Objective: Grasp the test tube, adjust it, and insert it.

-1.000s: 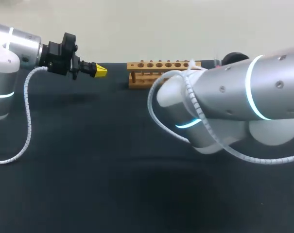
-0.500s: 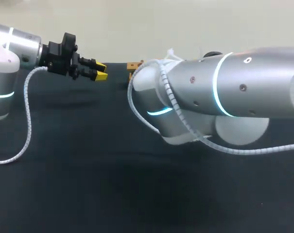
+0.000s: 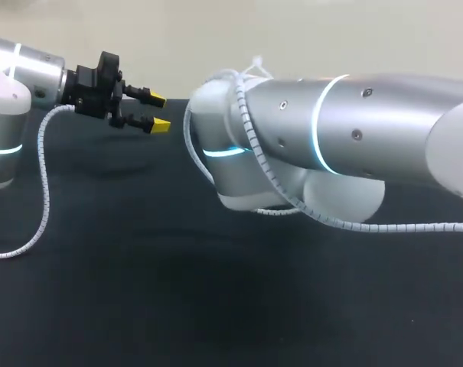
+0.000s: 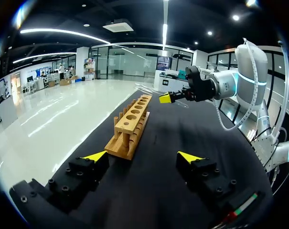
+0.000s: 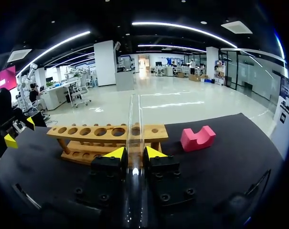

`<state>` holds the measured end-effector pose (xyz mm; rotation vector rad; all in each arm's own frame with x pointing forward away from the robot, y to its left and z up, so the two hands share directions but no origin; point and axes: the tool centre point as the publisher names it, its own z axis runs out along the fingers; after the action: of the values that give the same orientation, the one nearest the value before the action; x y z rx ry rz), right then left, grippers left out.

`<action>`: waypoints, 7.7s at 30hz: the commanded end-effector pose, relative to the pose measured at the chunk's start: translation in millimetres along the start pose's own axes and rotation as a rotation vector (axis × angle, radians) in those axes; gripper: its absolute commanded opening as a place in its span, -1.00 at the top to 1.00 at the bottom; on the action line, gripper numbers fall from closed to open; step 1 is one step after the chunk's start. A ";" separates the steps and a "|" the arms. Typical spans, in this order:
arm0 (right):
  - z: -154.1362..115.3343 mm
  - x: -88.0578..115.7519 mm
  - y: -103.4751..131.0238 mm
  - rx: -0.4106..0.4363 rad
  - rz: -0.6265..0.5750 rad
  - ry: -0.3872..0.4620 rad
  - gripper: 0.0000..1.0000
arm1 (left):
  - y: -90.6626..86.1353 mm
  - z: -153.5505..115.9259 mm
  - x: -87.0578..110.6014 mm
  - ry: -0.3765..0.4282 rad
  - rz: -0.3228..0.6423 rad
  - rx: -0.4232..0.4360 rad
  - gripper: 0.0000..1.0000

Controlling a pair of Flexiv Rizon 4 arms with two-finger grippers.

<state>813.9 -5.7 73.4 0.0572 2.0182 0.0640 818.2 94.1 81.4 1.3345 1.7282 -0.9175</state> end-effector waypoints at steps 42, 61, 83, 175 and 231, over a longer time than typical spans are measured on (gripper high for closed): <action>21.8 9.9 8.1 -0.080 0.068 0.183 1.00 | -0.6 0.0 0.2 0.000 0.001 -0.002 -1.00; -0.4 0.8 12.2 -0.242 0.128 0.446 1.00 | -0.6 0.0 0.2 0.000 0.001 -0.002 -1.00; 10.7 -0.4 13.3 -0.346 0.124 0.667 1.00 | -0.6 0.0 0.2 0.000 0.001 -0.002 -1.00; -29.0 -32.9 -18.9 -0.177 0.031 -0.011 1.00 | -0.6 0.0 0.2 0.000 0.001 -0.002 -1.00; -1.6 -118.3 -6.2 -0.242 -0.092 -0.474 1.00 | -0.6 0.0 0.2 0.000 0.001 -0.002 -1.00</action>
<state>862.4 -24.0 179.1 -0.1608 1.5218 0.2200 818.2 94.1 81.4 1.3345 1.7283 -0.9175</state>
